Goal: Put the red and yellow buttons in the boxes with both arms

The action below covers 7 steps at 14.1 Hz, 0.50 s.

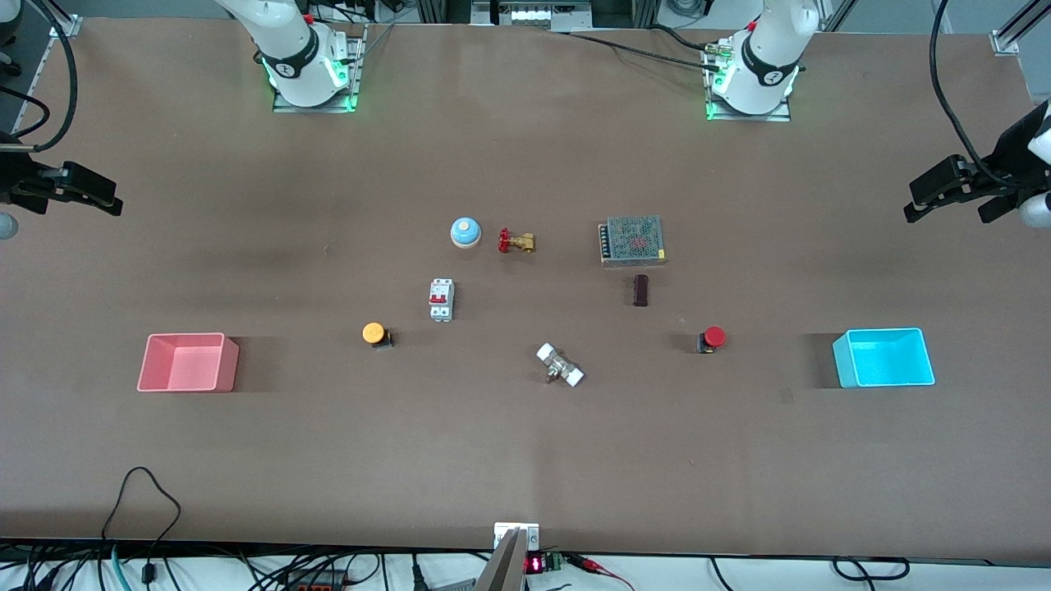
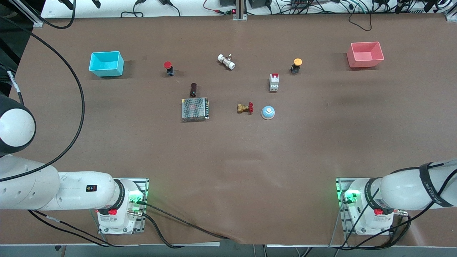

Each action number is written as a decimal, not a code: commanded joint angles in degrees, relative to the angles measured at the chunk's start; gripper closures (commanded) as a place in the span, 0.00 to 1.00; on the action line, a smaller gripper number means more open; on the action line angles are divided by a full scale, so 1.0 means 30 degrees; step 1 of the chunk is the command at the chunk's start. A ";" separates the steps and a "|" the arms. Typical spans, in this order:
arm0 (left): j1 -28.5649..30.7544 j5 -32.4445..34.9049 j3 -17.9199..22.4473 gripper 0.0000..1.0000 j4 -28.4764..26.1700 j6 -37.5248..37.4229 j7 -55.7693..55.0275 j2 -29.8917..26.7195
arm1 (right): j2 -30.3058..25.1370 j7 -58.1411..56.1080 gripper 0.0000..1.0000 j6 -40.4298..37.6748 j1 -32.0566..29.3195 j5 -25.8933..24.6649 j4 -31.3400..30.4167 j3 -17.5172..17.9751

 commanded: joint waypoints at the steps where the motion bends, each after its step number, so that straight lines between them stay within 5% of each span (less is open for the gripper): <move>1: 0.0106 -0.0420 -0.0088 0.00 0.0560 -0.0244 0.0144 0.0216 | -0.0635 0.0097 0.00 0.0141 0.0007 0.0316 -0.0693 0.0011; 7: -0.0099 -0.1093 -0.0118 0.00 0.0238 -0.0156 -0.0120 0.0653 | -0.0169 0.0097 0.00 0.0287 -0.0022 0.0287 -0.0607 0.0011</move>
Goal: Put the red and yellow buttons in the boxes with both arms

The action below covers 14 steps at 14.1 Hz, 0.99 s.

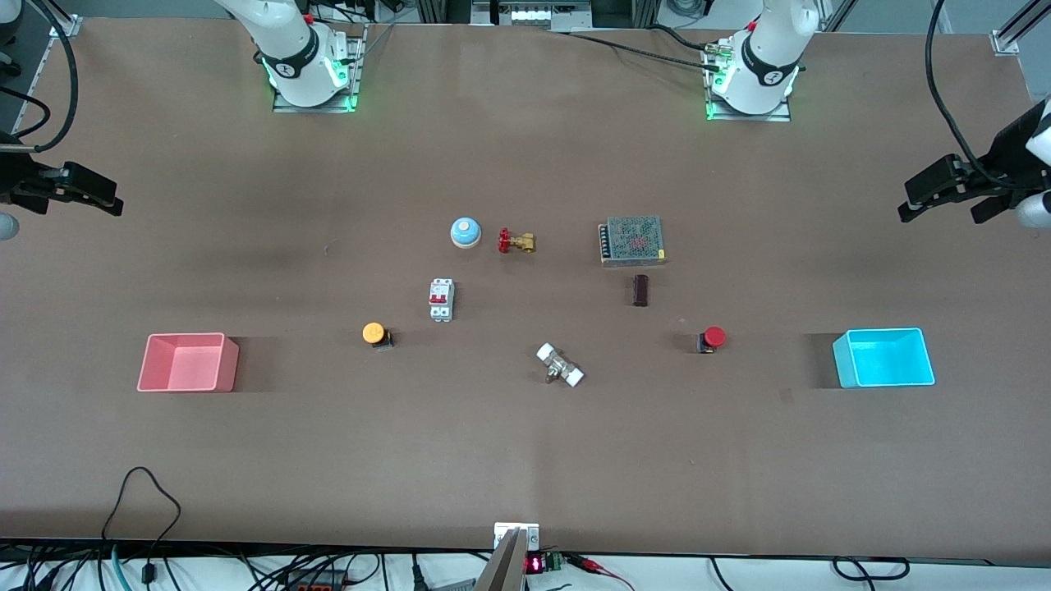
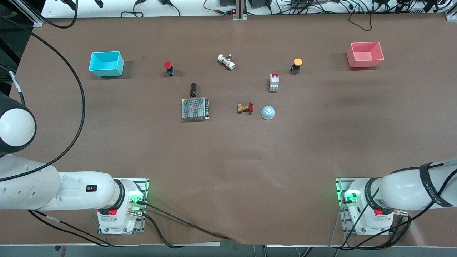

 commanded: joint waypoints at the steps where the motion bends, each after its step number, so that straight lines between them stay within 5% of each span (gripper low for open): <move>1: -0.0115 -0.0871 -0.0065 0.00 0.0268 -0.0134 -0.0047 0.0811 | 0.0202 0.0097 0.00 0.0447 0.0065 0.0258 -0.0486 0.0069; 5: -0.0174 -0.1227 -0.0328 0.00 0.0181 0.0360 -0.0511 0.1779 | 0.2718 0.0126 0.00 0.2024 0.1846 0.0286 -0.0399 0.0099; 9: -0.1051 -0.1168 -0.0913 0.00 -0.1223 0.3637 -0.2826 0.3270 | 0.5560 0.0503 0.00 0.5802 0.4659 0.0345 -0.0281 0.0099; 14: -0.2399 -0.0875 -0.0944 0.00 -0.1607 0.6543 -0.4557 0.6288 | 0.8082 0.2177 0.00 0.7272 0.5720 0.2127 -0.0368 0.0128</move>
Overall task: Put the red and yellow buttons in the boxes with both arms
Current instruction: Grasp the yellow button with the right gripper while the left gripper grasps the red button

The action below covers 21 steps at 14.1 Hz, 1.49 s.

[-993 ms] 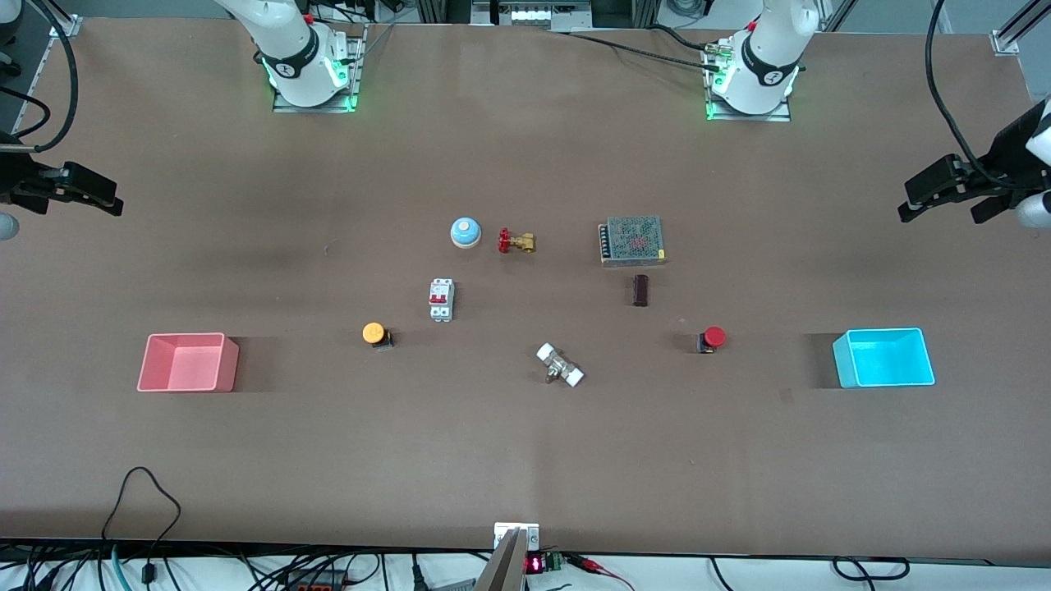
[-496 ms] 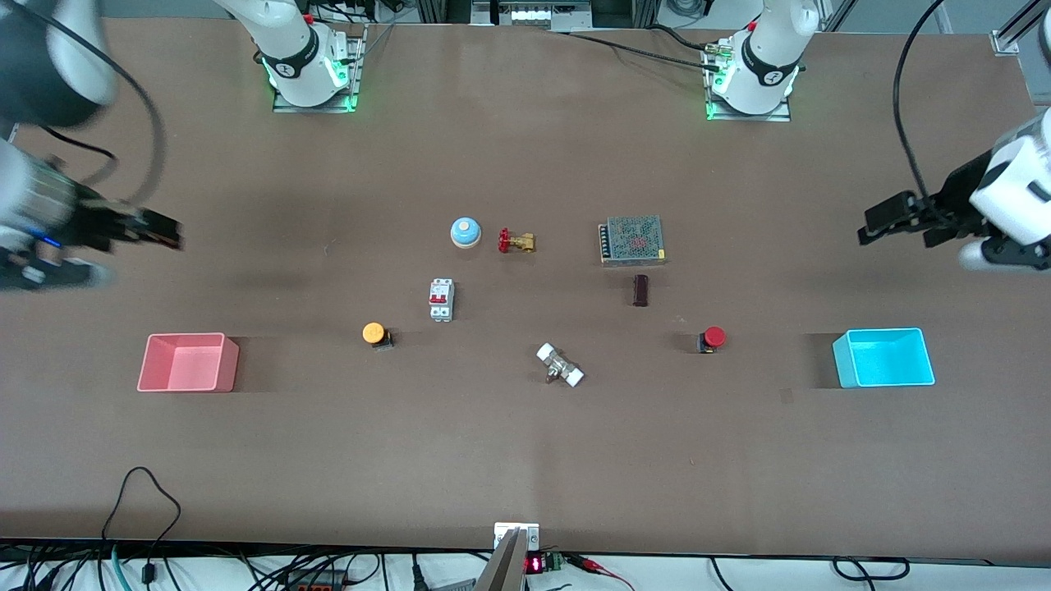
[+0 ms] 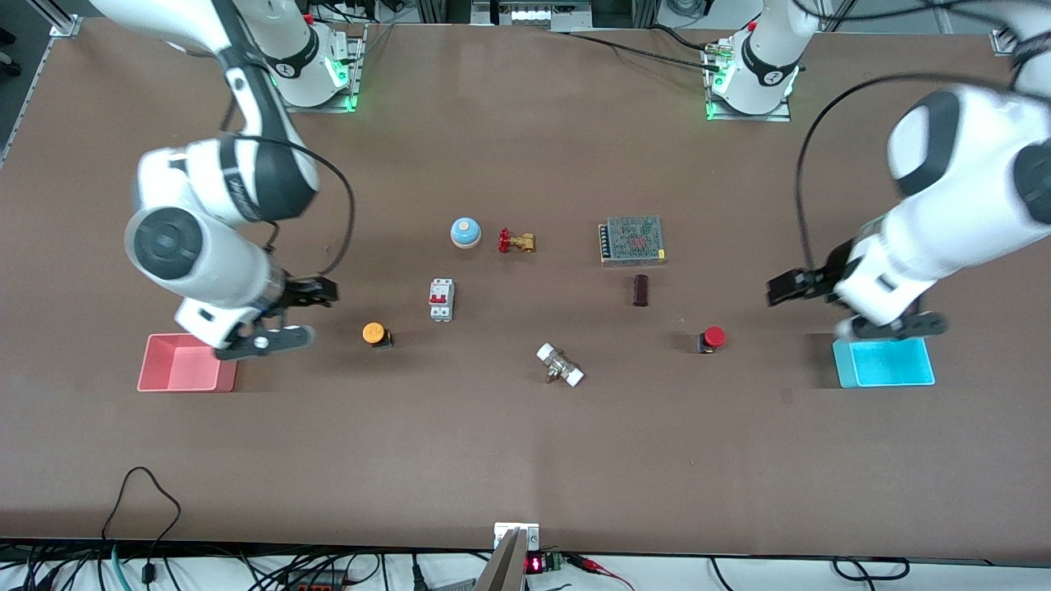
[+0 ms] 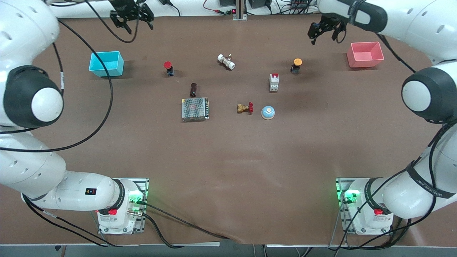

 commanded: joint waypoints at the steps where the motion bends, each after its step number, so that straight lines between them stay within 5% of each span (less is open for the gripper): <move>1: -0.0452 0.0046 0.0073 0.00 -0.0095 0.1084 -0.0545 0.1453 | 0.1230 0.0126 0.00 0.0623 0.0275 0.1484 0.0260 -0.0185; 9: -0.1361 0.1303 0.0132 0.00 -0.3874 0.8289 -0.2095 0.3506 | 0.3371 0.0214 0.00 0.1650 0.0657 0.3188 0.0201 -0.0186; 13: -0.1742 0.1861 0.0190 0.00 -0.4169 0.8588 -0.2185 0.4122 | 0.4221 0.0476 0.00 0.2789 0.0687 0.3247 0.0230 -0.0186; 21: -0.1918 0.2800 0.0249 0.38 -0.4053 0.8588 -0.2830 0.4476 | 0.5218 0.1825 0.00 0.4520 0.1361 0.3130 0.0318 -0.0215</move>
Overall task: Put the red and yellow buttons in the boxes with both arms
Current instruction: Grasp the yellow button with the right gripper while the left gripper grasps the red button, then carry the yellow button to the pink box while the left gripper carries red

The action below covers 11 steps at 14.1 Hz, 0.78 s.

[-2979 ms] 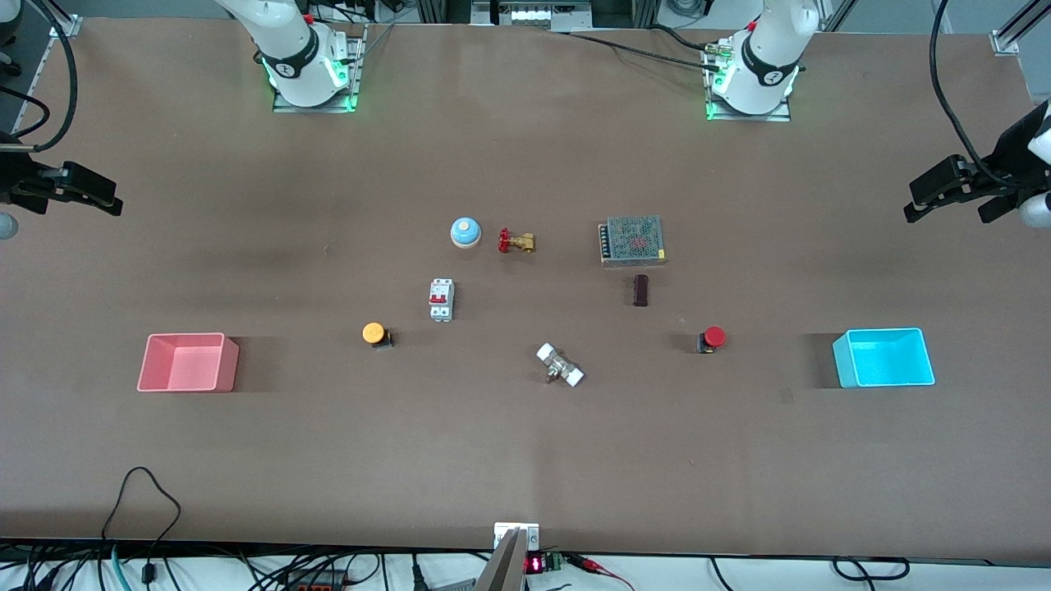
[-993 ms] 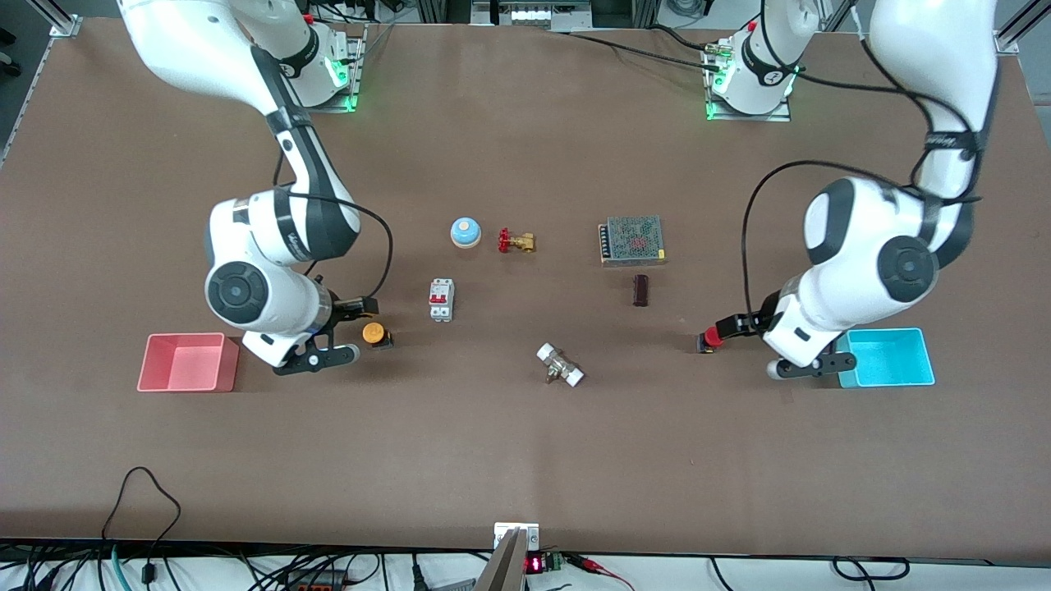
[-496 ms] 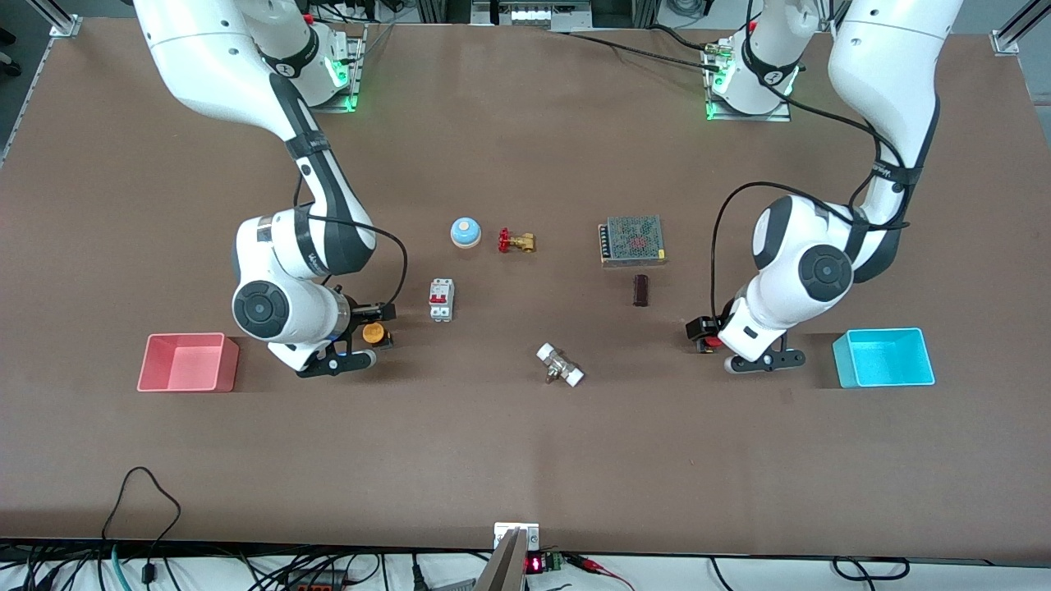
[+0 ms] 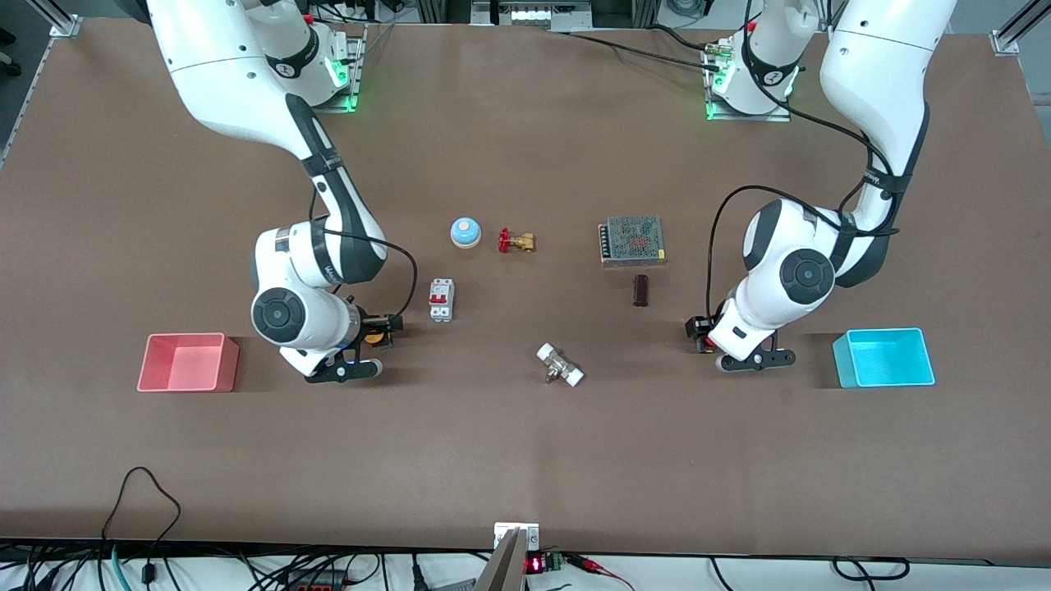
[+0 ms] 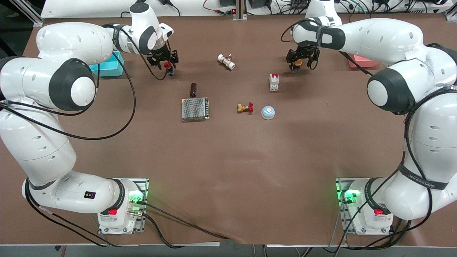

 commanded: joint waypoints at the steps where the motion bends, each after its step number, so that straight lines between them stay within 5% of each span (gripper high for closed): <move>1: -0.0225 0.0480 0.0248 0.43 0.0069 0.0125 -0.0367 -0.0100 | 0.0389 0.0504 0.00 0.0394 0.0457 0.0218 0.0305 -0.0199; 6: -0.0109 0.0480 0.0248 0.60 0.0187 0.0096 -0.0367 -0.0304 | 0.0418 0.0475 0.09 0.0395 0.0282 0.0189 0.0305 -0.0228; 11: 0.0504 0.0480 0.0336 0.65 0.0275 -0.0168 -0.0075 -0.1035 | 0.0419 0.0504 0.29 0.0424 0.0281 0.0189 0.0305 -0.0228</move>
